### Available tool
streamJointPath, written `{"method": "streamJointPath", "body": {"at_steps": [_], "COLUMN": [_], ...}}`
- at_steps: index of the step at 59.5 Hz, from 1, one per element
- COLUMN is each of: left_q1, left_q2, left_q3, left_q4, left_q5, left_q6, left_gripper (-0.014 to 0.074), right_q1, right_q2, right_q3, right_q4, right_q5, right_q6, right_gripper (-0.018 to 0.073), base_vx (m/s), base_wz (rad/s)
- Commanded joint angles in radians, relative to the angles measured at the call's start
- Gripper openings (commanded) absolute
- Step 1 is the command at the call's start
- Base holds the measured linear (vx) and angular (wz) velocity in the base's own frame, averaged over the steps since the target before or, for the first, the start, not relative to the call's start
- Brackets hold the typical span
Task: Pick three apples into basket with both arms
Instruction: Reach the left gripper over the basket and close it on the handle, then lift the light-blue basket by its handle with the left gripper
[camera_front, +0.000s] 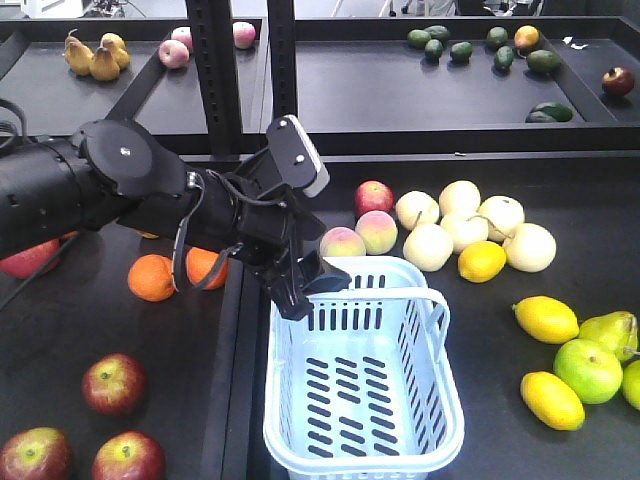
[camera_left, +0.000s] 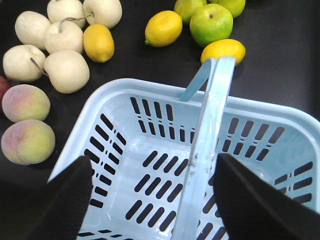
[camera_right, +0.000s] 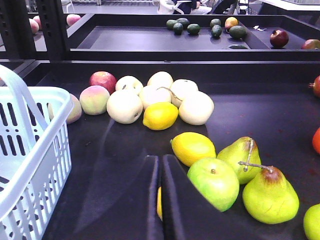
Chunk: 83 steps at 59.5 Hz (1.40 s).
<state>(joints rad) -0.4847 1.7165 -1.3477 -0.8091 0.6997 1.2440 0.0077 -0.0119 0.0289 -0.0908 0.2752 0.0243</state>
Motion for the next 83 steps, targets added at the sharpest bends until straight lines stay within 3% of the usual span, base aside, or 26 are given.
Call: {"method": "streamJointPath", "body": {"at_steps": [1, 37, 46, 63, 75, 83], "left_q1": [-0.015, -0.060, -0.060, -0.060, -0.060, -0.060], "left_q2": [-0.028, 0.094, 0.090, 0.009, -0.121, -0.209], "left_q3": [-0.033, -0.033, -0.033, -0.033, -0.033, -0.033], "left_q4": [-0.040, -0.032, -0.034, -0.040, -0.040, -0.040], "left_q5": [-0.032, -0.064, -0.065, -0.058, -0.053, -0.007], "left_q6": [-0.004, -0.004, -0.004, -0.004, -0.017, -0.119], "left_gripper": [0.0475, 0.0446, 0.0350, -0.0010, -0.0008, -0.0008], "right_q1": [-0.002, -0.002, -0.002, -0.002, -0.002, -0.002], "right_q2": [-0.011, -0.011, -0.011, -0.011, -0.011, -0.011], "right_q3": [0.013, 0.013, 0.013, 0.013, 0.013, 0.013], "right_q4": [-0.002, -0.002, -0.002, -0.002, -0.002, -0.002], "right_q5": [-0.072, -0.072, -0.072, -0.072, -0.072, -0.072], "right_q6": [-0.009, -0.009, -0.009, -0.009, -0.009, -0.009], "right_gripper": [0.0008, 0.0008, 0.0008, 0.0008, 0.0008, 0.0008], "base_vx": [0.00, 0.00, 0.00, 0.00, 0.00, 0.00], "base_wz": [0.00, 0.00, 0.00, 0.00, 0.00, 0.00]}}
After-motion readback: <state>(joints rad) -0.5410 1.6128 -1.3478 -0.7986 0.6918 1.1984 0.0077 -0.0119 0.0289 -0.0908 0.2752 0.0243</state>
